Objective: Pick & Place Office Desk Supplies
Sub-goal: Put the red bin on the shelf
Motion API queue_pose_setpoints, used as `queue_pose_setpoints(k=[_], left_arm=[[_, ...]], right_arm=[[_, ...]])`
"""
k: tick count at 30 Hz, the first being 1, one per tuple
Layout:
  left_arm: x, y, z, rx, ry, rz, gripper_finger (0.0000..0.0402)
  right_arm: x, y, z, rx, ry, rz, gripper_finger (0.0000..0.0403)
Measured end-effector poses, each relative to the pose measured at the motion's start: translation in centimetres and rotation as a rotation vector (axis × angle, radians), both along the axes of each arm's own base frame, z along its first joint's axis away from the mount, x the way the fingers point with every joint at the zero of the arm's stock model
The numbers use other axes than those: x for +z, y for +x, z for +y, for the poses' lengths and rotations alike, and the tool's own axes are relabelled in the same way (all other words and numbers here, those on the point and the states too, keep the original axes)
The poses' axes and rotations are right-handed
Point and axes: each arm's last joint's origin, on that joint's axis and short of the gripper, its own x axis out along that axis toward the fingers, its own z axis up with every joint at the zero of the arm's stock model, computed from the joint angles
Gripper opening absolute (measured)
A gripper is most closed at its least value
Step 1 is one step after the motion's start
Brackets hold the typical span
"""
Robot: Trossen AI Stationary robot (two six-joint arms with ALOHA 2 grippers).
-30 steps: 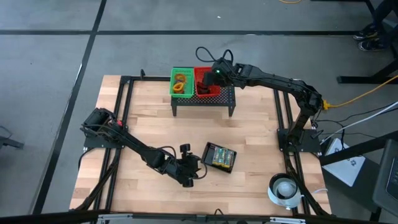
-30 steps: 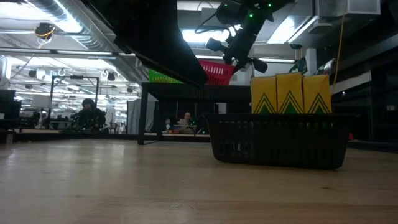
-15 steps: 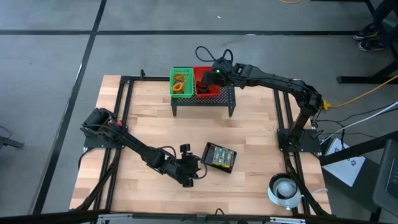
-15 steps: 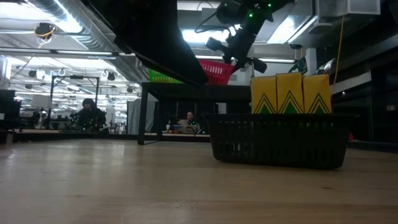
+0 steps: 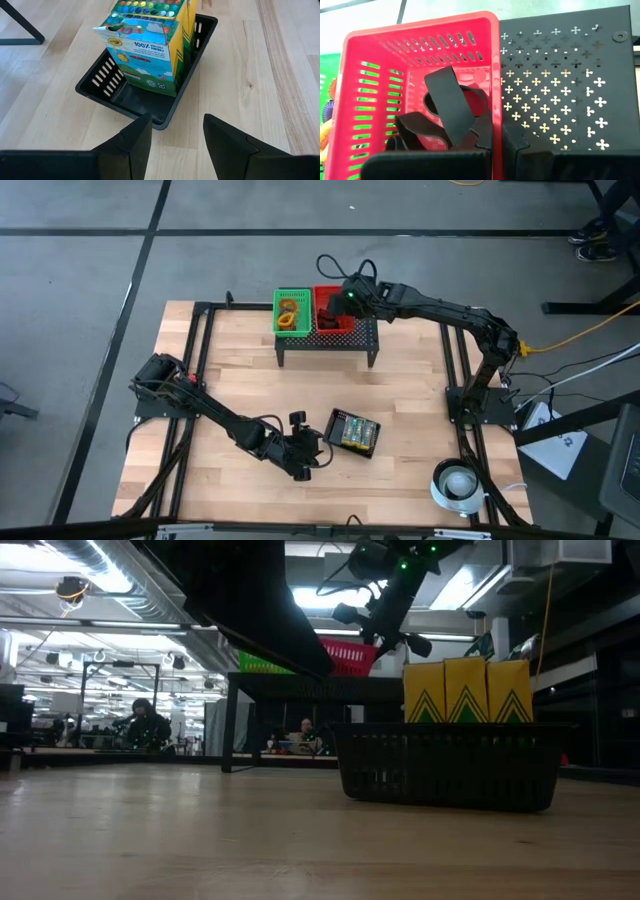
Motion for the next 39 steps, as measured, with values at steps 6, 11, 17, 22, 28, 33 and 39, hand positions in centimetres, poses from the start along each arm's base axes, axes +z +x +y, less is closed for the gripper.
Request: queue_pose_setpoints(k=[6,11,17,22,28,33,39], left_arm=[[0.0,0.0,0.0,0.000,0.000,0.000,0.0175],[0.0,0.0,0.0,0.000,0.000,0.000,0.0175],[0.0,0.0,0.0,-0.009,-0.009,0.005,0.0175],[0.0,0.0,-0.1,-0.013,-0.013,0.006,0.0175],[0.0,0.0,-0.1,-0.013,-0.013,0.006,0.0175],[0.0,0.0,-0.1,-0.014,-0.014,0.007,0.0175],[0.0,0.0,-0.1,-0.014,-0.014,0.006,0.0175]], right_arm=[[0.1,0.1,-0.1,-0.015,0.001,-0.026,0.0015],[0.5,0.6,-0.2,0.011,-0.031,-0.074,0.0051],[0.6,0.7,-0.2,0.014,-0.037,-0.087,0.0092],[0.6,0.7,-0.2,0.009,-0.039,-0.087,0.0126],[0.6,0.7,-0.2,0.014,-0.043,-0.083,0.0161],[0.6,0.3,-0.3,0.030,-0.048,-0.039,0.0182],[1.8,-0.6,-0.1,0.026,-0.089,-0.029,0.0180]])
